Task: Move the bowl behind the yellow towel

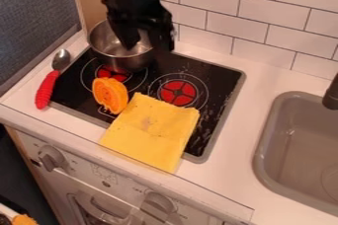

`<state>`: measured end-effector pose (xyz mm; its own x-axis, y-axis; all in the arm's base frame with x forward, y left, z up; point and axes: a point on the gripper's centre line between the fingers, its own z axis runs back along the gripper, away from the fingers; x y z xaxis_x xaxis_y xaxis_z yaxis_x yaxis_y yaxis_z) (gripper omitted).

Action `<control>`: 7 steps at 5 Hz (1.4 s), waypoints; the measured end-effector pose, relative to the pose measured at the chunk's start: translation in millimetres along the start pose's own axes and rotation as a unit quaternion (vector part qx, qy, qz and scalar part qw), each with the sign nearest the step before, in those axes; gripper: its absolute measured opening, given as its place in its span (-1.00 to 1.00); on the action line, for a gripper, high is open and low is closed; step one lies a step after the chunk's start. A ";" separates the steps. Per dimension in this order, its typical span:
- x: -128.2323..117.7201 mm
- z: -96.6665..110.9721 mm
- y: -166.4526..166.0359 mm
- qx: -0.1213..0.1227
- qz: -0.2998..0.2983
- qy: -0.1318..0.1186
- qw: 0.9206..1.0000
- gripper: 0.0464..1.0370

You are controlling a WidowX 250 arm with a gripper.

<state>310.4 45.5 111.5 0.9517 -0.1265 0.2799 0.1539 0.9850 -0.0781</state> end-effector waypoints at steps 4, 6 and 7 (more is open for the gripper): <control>42.0 -85.3 39.4 0.056 -0.004 0.083 0.995 0.84; 43.9 -82.1 42.1 0.059 -0.025 0.088 0.994 -0.39; 42.5 -81.3 43.9 0.061 -0.028 0.092 0.993 -0.77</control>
<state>379.3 73.9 42.2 0.9768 -0.1896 0.0993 0.1850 0.9813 0.0528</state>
